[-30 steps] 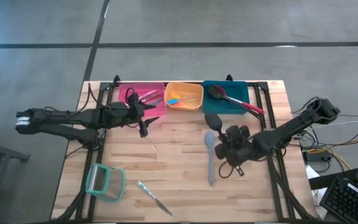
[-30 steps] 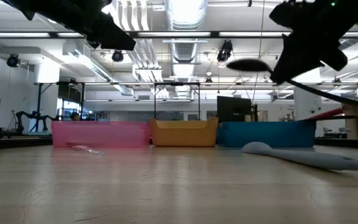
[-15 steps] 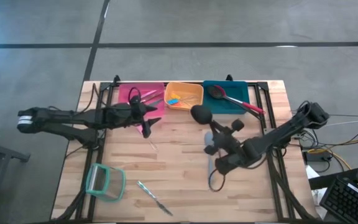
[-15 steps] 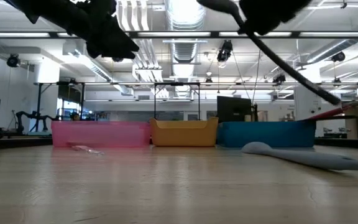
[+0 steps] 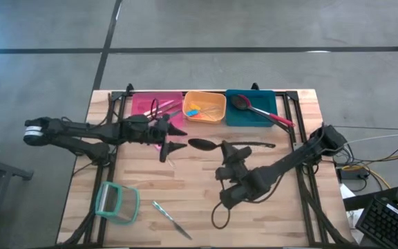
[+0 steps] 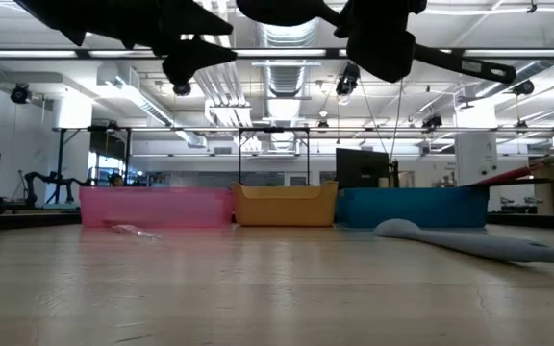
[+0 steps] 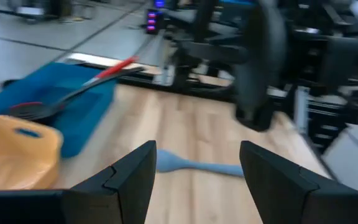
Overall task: Pick & Place Kitchen Items
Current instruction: Put the black spoon into the blue bin
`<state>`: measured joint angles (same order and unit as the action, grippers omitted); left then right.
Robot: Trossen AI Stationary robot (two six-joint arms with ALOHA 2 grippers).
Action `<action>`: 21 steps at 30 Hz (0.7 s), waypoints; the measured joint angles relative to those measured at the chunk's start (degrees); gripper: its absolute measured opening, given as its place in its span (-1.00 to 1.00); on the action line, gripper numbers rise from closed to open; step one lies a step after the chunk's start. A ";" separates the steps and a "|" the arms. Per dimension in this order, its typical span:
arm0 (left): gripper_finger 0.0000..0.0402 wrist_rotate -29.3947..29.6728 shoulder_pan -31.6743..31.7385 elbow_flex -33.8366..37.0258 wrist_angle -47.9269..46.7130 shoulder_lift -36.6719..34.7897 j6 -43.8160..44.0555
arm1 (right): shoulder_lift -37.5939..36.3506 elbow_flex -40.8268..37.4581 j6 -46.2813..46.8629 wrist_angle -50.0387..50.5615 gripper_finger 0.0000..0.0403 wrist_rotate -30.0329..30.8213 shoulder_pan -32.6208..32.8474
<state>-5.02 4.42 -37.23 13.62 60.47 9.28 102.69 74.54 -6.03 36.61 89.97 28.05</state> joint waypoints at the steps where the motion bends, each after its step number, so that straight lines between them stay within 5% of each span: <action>1: 0.18 -1.13 -0.25 0.00 0.81 0.72 0.00 | 0.00 -0.08 0.42 1.08 -0.74 0.02 -0.17; 7: 0.18 -6.18 -0.41 0.02 6.45 3.50 -0.17 | -1.26 -0.15 6.90 7.30 -0.74 0.07 -1.17; 21: 0.18 -6.40 -0.42 -0.28 15.93 6.55 0.13 | -1.29 -0.19 8.45 7.68 -0.74 -0.02 -0.78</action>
<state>-11.42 4.00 -37.52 29.55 67.02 9.41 101.41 74.35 2.43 44.29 89.95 27.27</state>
